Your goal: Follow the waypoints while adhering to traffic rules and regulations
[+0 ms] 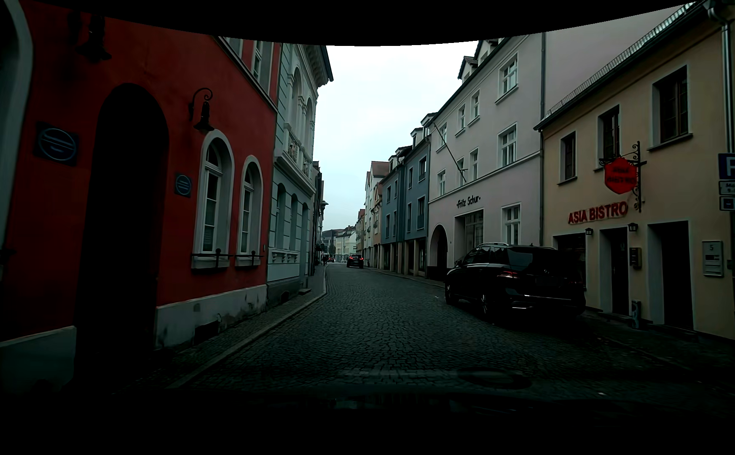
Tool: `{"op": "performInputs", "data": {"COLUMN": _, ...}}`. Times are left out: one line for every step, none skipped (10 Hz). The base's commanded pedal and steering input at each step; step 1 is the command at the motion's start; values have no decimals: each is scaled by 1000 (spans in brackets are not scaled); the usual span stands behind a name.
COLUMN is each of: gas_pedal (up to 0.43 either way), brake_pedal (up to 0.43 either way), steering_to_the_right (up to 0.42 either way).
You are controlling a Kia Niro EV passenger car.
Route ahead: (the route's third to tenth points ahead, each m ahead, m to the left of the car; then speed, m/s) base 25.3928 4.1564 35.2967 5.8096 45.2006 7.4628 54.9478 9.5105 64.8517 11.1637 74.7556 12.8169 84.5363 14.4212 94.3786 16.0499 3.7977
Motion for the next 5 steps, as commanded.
{"op": "performInputs", "data": {"gas_pedal": 150, "brake_pedal": 0, "steering_to_the_right": 26}}
{"op": "performInputs", "data": {"gas_pedal": 150, "brake_pedal": 0, "steering_to_the_right": 4}}
{"op": "performInputs", "data": {"gas_pedal": 150, "brake_pedal": 0, "steering_to_the_right": -15}}
{"op": "performInputs", "data": {"gas_pedal": 150, "brake_pedal": 0, "steering_to_the_right": -26}}
{"op": "performInputs", "data": {"gas_pedal": 150, "brake_pedal": 0, "steering_to_the_right": -29}}
